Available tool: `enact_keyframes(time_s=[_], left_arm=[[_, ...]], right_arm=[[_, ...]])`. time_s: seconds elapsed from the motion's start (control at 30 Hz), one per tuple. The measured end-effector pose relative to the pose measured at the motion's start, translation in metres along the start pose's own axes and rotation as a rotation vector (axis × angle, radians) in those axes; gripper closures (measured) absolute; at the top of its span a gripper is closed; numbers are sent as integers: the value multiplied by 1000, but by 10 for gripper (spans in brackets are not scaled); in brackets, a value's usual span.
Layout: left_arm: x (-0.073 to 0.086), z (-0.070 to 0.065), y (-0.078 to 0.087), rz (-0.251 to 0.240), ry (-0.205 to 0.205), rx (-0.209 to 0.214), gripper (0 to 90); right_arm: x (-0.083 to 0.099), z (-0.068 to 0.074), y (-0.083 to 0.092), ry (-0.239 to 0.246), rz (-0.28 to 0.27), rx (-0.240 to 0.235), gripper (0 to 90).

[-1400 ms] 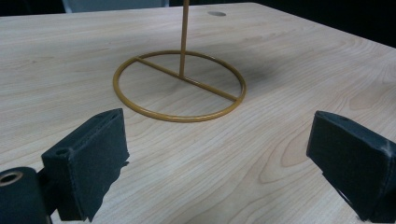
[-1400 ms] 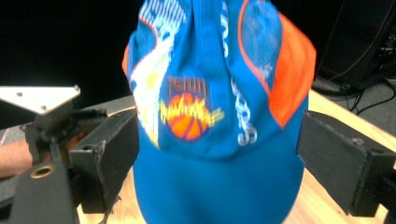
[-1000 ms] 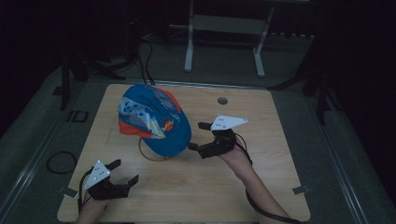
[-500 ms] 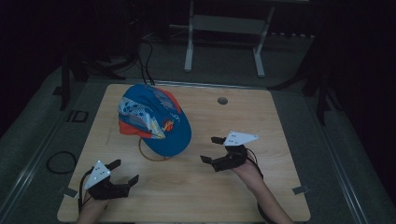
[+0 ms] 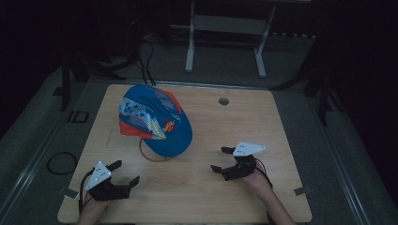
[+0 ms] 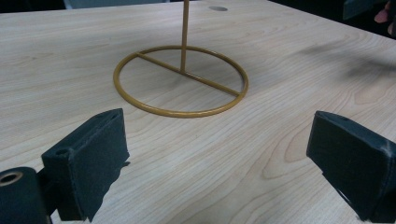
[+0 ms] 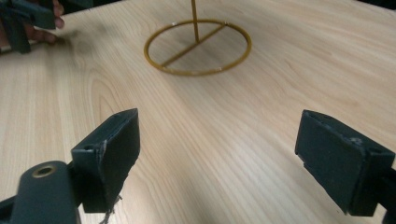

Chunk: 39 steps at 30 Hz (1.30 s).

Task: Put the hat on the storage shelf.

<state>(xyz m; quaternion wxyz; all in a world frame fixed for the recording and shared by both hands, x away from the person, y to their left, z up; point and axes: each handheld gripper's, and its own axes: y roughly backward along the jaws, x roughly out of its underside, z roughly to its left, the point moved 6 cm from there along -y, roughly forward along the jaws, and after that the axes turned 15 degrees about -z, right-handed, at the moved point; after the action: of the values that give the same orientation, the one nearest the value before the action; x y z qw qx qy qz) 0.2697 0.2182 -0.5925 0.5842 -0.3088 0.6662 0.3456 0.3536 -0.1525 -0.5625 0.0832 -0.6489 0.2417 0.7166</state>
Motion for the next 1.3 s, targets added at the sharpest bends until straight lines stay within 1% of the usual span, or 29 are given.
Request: enact_keyframes(time_s=[0.17, 0.27, 0.33, 0.43, 0.53, 0.6, 0.7, 0.77, 0.8, 1.0, 1.17, 1.3], left_arm=[[0, 0, 0, 2, -2, -2, 56], [0, 0, 0, 3, -4, 0, 56], [1, 0, 0, 7, -8, 1, 56], [1, 0, 0, 6, -6, 1, 56], [1, 0, 0, 6, -2, -2, 55], [1, 0, 0, 7, -3, -2, 56], [1, 0, -1, 9, -5, -2, 56], [1, 0, 0, 7, -4, -2, 56], [1, 0, 0, 8, -3, -3, 56], [1, 0, 1, 4, -1, -2, 56], [1, -1, 1, 6, -7, -1, 56], [0, 0, 1, 4, -6, -1, 56]], right_arm=[[12, -3, 11, -3, 15, 10, 140], [19, -6, 18, -9, 27, 27, 143], [24, -8, 24, -7, 28, 34, 143], [29, -11, 31, -20, 21, 46, 142], [36, -13, 39, -16, 29, 56, 141], [38, -15, 43, -22, 25, 58, 141], [37, -16, 47, -44, 4, 50, 141], [37, -19, 49, -36, -3, 57, 141], [38, -20, 50, -42, -5, 62, 140], [45, -30, 58, -24, 1, 122, 140], [47, -39, 68, -28, -6, 177, 140], [47, -44, 72, -41, -25, 203, 140]])
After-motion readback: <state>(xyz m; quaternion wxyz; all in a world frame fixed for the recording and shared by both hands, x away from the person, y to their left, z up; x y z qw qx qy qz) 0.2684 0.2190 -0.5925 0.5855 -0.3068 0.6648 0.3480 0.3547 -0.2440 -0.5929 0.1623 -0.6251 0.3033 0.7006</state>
